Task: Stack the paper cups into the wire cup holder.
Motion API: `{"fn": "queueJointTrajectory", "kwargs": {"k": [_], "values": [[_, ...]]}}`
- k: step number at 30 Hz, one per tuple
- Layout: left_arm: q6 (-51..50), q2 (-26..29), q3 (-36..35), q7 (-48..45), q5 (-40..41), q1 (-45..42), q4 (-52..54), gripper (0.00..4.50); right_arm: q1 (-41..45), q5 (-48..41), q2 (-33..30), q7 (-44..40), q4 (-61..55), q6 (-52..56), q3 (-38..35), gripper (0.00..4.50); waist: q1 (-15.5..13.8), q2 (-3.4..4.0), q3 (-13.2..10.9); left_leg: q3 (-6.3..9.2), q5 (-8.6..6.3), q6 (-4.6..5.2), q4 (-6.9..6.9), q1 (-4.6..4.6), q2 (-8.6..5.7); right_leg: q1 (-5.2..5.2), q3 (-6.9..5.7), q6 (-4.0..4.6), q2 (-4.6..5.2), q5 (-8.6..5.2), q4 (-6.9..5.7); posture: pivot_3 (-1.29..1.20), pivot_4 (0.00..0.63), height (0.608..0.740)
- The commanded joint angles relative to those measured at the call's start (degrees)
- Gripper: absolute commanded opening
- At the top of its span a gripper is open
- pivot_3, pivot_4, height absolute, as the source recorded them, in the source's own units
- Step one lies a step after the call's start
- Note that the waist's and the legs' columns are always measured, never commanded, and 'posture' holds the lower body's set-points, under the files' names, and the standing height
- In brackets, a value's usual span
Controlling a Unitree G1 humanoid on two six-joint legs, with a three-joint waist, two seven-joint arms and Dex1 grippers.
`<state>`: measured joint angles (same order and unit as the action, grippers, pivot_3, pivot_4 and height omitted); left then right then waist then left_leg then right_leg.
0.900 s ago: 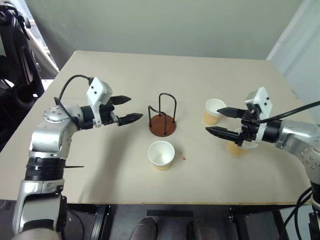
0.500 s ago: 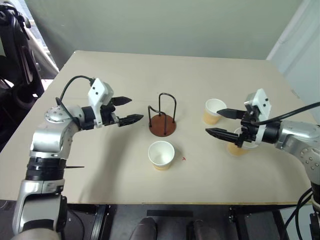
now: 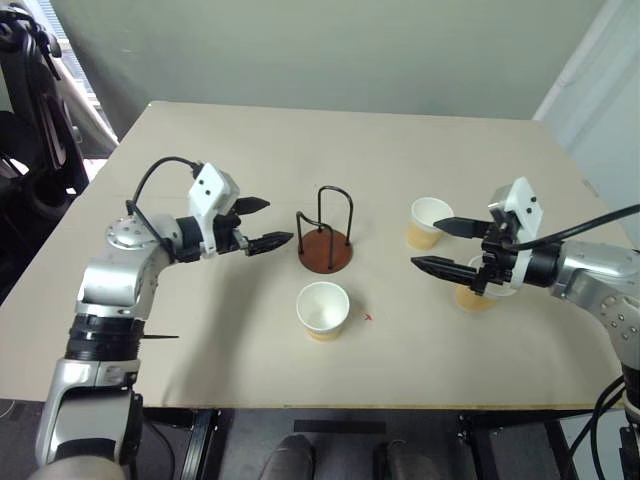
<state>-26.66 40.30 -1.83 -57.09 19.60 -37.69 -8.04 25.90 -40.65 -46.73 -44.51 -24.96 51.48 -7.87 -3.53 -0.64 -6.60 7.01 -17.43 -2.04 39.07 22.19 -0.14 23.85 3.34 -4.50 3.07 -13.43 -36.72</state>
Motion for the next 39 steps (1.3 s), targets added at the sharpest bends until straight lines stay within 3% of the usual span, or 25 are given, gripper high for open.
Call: {"fn": "queueJointTrajectory", "kwargs": {"k": [1,27,30,39], "values": [[4.3,-0.8,0.9,2.3,-3.4,-1.3,-1.8,4.50,0.4,0.2,-0.6,-0.1,-0.5,-1.1,-0.9,4.47,0.0,0.00,0.0,0.00,0.00,0.00,0.00,-0.01,0.00,0.00,0.00,0.00,0.00,0.00,0.00,0.00,0.150,0.740],[10.1,-11.5,2.4,6.7,-6.3,-4.5,-10.9,4.50,1.0,0.4,0.3,1.4,-0.5,-1.0,-1.1,4.47,-0.1,0.00,0.0,-0.03,0.00,0.00,0.01,-0.02,0.00,-0.01,0.00,0.00,0.00,0.00,-0.06,0.00,0.150,0.740],[10.4,-12.3,2.5,6.6,-6.5,-4.9,-11.8,3.93,0.9,0.4,0.3,1.6,-0.5,-0.9,-1.2,4.50,-0.1,0.00,0.0,-0.03,0.00,0.00,0.02,-0.02,0.00,-0.02,0.00,0.00,0.00,0.00,-0.06,0.00,0.150,0.740],[9.9,-14.4,3.6,5.6,-6.1,-4.6,-11.8,0.59,0.7,0.3,0.7,2.5,-0.6,-0.9,-1.4,4.50,-0.2,0.00,0.0,-0.03,0.00,0.00,0.03,-0.02,-0.01,-0.02,0.00,0.00,0.00,0.00,-0.06,0.00,0.150,0.740]]}}
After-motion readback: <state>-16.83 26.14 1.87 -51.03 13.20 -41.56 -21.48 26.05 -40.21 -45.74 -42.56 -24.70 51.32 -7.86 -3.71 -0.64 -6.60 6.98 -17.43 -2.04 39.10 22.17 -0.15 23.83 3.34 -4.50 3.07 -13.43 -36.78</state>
